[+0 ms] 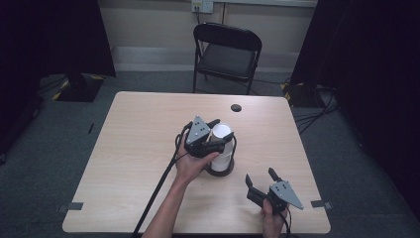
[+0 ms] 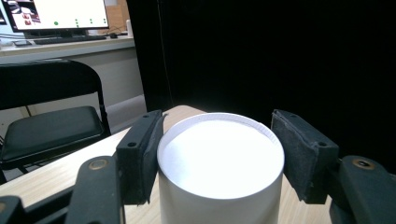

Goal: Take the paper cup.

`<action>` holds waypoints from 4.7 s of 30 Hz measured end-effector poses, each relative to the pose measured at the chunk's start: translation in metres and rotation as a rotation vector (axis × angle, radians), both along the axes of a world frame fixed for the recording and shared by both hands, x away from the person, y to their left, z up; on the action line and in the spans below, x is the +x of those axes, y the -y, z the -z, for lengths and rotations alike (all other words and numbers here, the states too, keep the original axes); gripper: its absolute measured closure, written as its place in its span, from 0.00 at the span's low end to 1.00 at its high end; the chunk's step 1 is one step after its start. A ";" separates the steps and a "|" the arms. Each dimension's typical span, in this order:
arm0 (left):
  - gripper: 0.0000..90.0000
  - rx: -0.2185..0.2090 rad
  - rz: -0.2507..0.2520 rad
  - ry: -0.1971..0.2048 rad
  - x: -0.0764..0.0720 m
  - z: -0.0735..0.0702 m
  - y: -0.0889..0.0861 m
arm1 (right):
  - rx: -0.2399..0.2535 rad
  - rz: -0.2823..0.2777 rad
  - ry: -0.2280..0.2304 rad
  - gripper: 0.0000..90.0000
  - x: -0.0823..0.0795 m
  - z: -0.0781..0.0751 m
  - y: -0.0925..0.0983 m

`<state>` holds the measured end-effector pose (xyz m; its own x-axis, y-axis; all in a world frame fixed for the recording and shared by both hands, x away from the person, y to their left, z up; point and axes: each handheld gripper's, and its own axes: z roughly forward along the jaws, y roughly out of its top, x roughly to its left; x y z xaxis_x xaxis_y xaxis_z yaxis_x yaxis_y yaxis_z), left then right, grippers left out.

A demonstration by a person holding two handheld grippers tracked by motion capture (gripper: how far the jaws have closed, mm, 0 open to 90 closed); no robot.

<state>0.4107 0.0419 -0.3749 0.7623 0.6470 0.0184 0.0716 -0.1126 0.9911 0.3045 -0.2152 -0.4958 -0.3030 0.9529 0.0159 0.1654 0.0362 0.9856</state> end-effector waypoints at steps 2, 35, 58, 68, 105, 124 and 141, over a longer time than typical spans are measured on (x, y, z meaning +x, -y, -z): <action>0.40 0.000 -0.002 0.001 0.000 -0.001 -0.001 | -0.001 0.000 -0.001 0.15 0.000 0.000 0.000; 0.40 -0.098 -0.003 0.041 -0.018 -0.021 -0.018 | -0.004 0.001 0.002 0.15 0.000 0.000 0.000; 0.40 -0.137 0.002 0.014 -0.043 -0.024 -0.033 | -0.005 0.008 -0.010 0.15 0.002 0.000 0.000; 0.40 -0.158 0.022 -0.034 -0.051 -0.017 -0.045 | -0.009 0.010 -0.018 0.15 0.002 0.000 -0.001; 0.40 -0.254 0.026 -0.234 -0.074 0.035 -0.069 | 0.012 -0.111 -0.022 0.42 0.002 -0.003 -0.013; 0.40 -0.329 0.044 -0.298 -0.080 0.044 -0.075 | -0.076 -0.420 0.074 0.66 -0.015 -0.006 -0.067; 0.40 -0.347 0.093 -0.395 -0.076 0.048 -0.073 | -0.098 -0.451 0.201 0.71 -0.018 -0.001 -0.078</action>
<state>0.3350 0.1149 -0.4233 0.7220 0.4938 -0.4847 0.4525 0.1930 0.8706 0.2869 -0.1369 -0.4947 -0.6732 0.7201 -0.1680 -0.0805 0.1544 0.9847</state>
